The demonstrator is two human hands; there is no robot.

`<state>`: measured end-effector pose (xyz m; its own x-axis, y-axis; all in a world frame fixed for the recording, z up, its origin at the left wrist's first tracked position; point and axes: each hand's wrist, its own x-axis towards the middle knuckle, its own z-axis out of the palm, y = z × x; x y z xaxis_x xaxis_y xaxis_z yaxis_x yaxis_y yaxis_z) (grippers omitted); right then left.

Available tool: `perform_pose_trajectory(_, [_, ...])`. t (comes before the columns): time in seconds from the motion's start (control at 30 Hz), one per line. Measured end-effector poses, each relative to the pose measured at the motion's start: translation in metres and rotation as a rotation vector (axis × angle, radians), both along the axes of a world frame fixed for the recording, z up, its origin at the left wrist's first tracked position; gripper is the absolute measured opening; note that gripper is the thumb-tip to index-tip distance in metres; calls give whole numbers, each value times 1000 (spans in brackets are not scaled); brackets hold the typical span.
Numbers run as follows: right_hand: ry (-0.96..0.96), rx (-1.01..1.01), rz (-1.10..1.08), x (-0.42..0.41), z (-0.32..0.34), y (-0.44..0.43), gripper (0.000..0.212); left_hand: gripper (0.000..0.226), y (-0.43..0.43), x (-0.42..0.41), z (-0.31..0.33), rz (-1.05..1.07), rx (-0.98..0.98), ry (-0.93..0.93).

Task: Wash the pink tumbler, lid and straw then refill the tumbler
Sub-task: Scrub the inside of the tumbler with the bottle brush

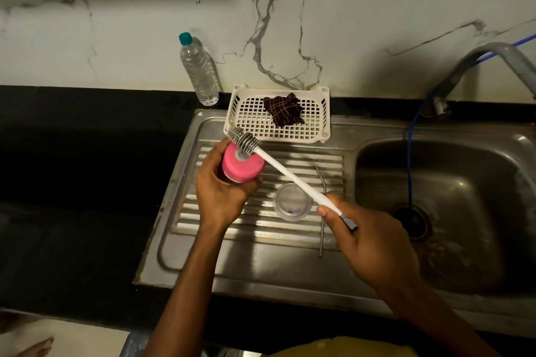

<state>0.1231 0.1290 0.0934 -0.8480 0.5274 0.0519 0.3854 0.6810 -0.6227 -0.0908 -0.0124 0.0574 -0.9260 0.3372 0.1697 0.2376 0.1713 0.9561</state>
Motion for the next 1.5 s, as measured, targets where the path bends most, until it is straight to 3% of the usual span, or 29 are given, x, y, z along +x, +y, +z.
perform_pose_trajectory(0.3, [24,-2,35,10,-4,-5,45,77,-16,-8,1,29,-12,81])
perform_pose_trajectory(0.53, [-10,30,56,-11,-1,-1,51,87,-24,0,0,95,34,0])
perform_pose_trajectory(0.7, [-51,71,74,-21,0,-13,62,88,-40,-3,4,115,6,58])
perform_pose_trajectory(0.9, [-80,40,152,-8,0,-22,57,86,-57,-1,0,150,6,46])
perform_pose_trajectory(1.2, [37,276,210,-19,6,-24,44,85,-67,9,-2,211,-3,7])
perform_pose_trajectory(1.5, [26,162,229,-17,0,-33,48,86,-82,11,-5,274,-27,27])
